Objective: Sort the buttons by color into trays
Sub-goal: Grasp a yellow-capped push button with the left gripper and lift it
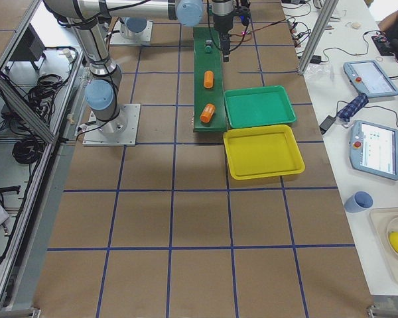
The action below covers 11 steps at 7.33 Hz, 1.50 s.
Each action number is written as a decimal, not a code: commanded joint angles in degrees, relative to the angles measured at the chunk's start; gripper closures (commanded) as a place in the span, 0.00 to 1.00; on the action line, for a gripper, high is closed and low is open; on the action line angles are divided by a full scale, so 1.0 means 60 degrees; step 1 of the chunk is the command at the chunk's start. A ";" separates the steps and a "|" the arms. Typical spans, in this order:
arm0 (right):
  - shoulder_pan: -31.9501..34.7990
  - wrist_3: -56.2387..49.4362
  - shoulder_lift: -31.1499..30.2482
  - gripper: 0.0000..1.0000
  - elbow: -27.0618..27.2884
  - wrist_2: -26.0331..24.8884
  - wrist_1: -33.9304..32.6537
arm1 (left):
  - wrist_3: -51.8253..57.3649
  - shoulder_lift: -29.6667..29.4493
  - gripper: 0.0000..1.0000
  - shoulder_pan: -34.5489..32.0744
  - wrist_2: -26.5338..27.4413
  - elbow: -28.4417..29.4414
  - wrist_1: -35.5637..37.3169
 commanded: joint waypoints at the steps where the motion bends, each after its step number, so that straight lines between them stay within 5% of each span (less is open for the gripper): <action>1: -0.0002 0.0338 0.0001 0.01 0.0448 0.0102 -0.0063 | -0.0608 0.0355 0.95 -0.0052 -0.0048 0.0018 -0.0625; 6: 0.0100 0.0942 -0.0262 0.00 0.0493 0.0117 0.0041 | -0.7430 0.2432 1.00 -0.0359 -0.1293 -0.0783 -0.4051; 11: 0.0057 0.0606 -0.0189 0.00 0.0741 0.0175 0.0057 | -1.1154 0.4441 1.00 -0.2259 -0.1309 -0.3946 -0.2916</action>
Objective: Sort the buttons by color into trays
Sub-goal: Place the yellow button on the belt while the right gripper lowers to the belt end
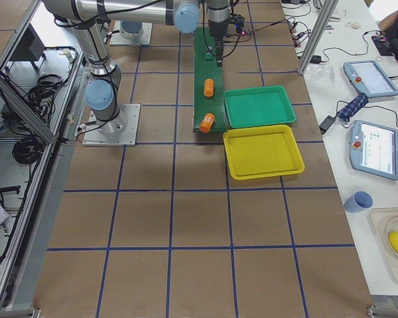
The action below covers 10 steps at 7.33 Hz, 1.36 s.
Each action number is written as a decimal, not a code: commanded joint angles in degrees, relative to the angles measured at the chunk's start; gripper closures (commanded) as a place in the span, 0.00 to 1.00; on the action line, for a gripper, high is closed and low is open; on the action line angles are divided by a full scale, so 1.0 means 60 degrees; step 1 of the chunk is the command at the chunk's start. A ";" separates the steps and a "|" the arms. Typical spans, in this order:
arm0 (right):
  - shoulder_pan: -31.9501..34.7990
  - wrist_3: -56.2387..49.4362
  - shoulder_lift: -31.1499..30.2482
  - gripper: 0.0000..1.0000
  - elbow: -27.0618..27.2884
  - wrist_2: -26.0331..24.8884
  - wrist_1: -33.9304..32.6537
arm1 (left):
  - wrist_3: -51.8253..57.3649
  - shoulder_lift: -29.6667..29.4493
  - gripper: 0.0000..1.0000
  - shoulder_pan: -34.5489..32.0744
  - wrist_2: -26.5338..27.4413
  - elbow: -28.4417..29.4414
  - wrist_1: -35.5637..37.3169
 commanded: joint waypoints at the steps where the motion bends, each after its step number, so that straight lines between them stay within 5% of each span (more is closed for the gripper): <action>1: -0.0002 -0.0104 -0.0001 0.00 0.0170 0.0704 -0.0107 | -0.2070 0.0699 1.00 -0.0798 -0.0004 -0.1155 0.0598; 6: 0.0057 -0.1198 -0.0103 0.00 0.0859 0.1004 -0.0123 | -0.4494 0.1726 1.00 -0.1664 -0.0063 -0.3676 0.2371; 7: 0.0057 -0.2073 -0.0074 0.00 0.0932 0.0859 -0.0050 | -0.4498 0.1683 0.84 -0.1708 -0.0005 -0.3883 0.2389; 8: 0.0057 -0.2140 -0.0089 0.00 0.1251 0.0785 -0.0064 | -0.4338 0.1755 0.49 -0.1752 0.0170 -0.3885 0.2389; 9: 0.0057 -0.2155 -0.0060 0.00 0.1603 0.0799 -0.0166 | -0.4279 0.1916 0.00 -0.1767 0.0737 -0.3798 0.2418; 10: 0.0057 -0.2431 -0.0030 0.00 0.1809 0.0799 -0.0326 | -0.4264 0.1990 0.00 -0.1752 0.0699 -0.3782 0.2419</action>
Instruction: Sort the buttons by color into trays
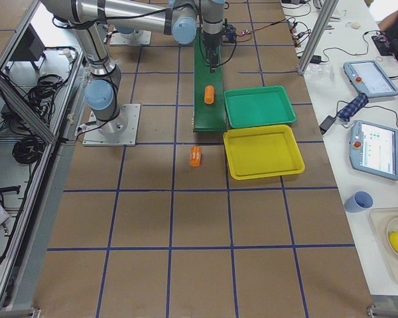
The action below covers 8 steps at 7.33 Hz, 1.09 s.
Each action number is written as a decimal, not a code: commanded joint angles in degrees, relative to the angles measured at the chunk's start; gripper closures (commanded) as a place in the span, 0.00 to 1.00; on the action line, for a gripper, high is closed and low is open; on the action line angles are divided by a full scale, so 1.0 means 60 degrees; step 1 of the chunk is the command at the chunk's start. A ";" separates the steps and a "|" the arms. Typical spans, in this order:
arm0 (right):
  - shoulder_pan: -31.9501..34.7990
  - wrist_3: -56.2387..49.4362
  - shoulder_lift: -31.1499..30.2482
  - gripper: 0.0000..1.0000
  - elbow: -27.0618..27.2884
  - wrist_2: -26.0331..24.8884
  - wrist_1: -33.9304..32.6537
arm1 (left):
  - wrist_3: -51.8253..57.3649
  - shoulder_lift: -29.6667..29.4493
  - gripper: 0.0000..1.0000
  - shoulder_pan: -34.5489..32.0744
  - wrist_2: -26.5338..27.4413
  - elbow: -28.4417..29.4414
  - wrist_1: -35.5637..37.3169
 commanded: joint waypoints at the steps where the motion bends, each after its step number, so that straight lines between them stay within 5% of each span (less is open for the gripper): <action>1: 0.0000 -0.1320 0.0061 0.00 0.0590 -0.0009 -0.0240 | 0.0231 0.0131 0.00 0.0113 0.0167 0.0167 0.0062; 5: -0.0044 -0.4518 0.0046 0.04 0.2640 -0.0273 -0.3632 | 0.5245 -0.0101 0.00 0.2524 0.0357 0.1222 -0.0231; 8: -0.0146 -0.6894 0.0105 0.16 0.2761 -0.0229 -0.3887 | 0.7244 -0.0584 0.00 0.3773 0.0343 0.1326 -0.0027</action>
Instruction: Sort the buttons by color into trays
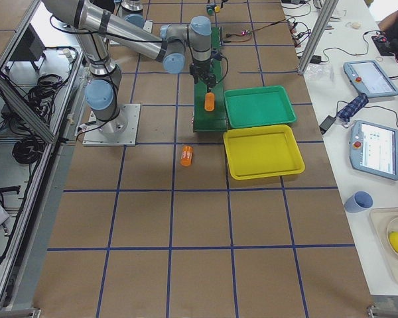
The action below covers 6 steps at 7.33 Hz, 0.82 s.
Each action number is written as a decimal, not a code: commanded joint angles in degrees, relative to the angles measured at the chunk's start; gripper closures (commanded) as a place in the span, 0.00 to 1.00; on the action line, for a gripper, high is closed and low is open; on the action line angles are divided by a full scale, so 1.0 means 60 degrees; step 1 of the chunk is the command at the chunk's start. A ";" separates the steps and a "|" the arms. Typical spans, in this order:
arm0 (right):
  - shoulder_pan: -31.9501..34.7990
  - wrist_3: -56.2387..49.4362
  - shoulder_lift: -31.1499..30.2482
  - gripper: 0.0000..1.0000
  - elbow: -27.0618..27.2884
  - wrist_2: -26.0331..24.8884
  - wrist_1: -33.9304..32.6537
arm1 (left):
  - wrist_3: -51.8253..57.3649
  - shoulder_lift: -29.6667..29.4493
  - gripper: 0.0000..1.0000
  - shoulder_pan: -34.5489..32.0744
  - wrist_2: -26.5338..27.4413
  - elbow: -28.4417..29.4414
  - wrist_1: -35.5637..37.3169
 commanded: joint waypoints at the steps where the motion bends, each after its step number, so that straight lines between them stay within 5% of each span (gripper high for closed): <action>1: -0.0036 -0.1675 0.0172 0.16 0.0063 0.0015 -0.0311 | 0.1074 -0.0450 0.00 0.1014 -0.0008 0.0018 0.0346; 4: -0.0037 -0.4910 0.0626 0.16 0.0063 -0.0029 -0.0664 | 0.1721 -0.1314 0.00 0.2073 0.0006 -0.0187 0.1998; 5: -0.0037 -0.5849 0.0831 0.00 0.0063 -0.0014 -0.0896 | 0.1691 -0.1504 0.00 0.2103 0.0022 -0.0274 0.2019; 6: 0.0022 -0.6163 0.0920 0.00 0.0078 -0.0058 -0.0869 | 0.1589 -0.1608 0.00 0.2103 0.0007 -0.0304 0.2149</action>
